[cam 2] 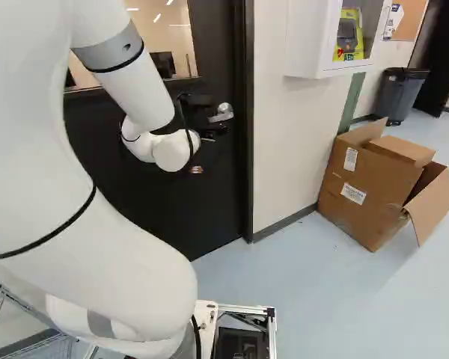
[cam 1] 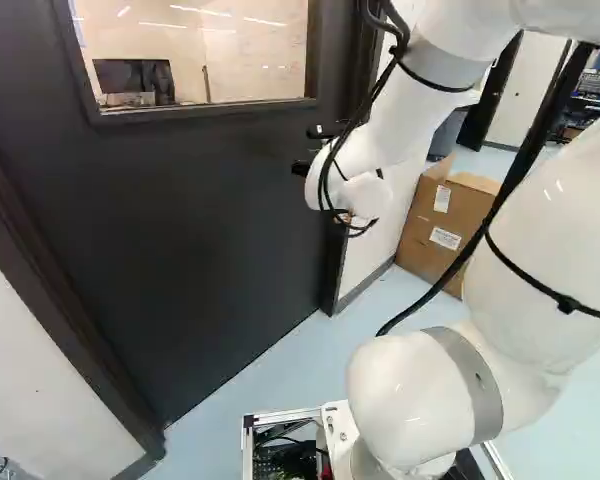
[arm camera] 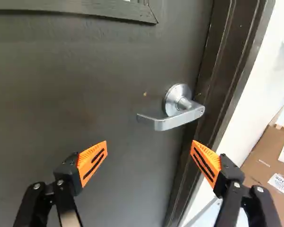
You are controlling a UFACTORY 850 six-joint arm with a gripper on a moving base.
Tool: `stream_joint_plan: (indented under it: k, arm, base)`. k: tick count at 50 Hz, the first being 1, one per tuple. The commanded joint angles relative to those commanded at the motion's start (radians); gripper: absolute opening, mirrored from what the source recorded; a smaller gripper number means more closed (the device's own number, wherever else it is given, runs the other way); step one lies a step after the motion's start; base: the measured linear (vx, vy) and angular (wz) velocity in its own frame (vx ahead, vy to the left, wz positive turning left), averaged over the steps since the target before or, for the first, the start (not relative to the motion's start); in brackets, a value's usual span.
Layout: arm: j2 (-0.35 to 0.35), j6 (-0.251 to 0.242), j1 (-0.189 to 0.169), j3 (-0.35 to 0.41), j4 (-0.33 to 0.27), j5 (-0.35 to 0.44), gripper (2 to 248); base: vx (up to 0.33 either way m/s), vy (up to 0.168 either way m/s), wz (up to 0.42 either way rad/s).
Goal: Open the door and move inside
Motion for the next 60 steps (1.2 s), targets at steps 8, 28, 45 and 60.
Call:
stream_joint_plan:
  k: [8, 28, 45, 60]
  arm:
    - [-0.006, 0.000, 0.002, -0.025, 0.000, 0.000, 247]
    - [0.020, 0.000, -0.008, -0.045, -0.041, 0.000, 247]
    - [-0.004, 0.000, -0.038, -0.107, -0.130, -0.042, 247]
    - [-0.025, 0.000, -0.043, -0.153, -0.191, -0.106, 247]
  base:
    - [0.000, 0.000, 0.000]
    - [0.000, 0.000, 0.000]
    - [0.000, 0.000, 0.000]
    - [0.000, 0.000, 0.000]
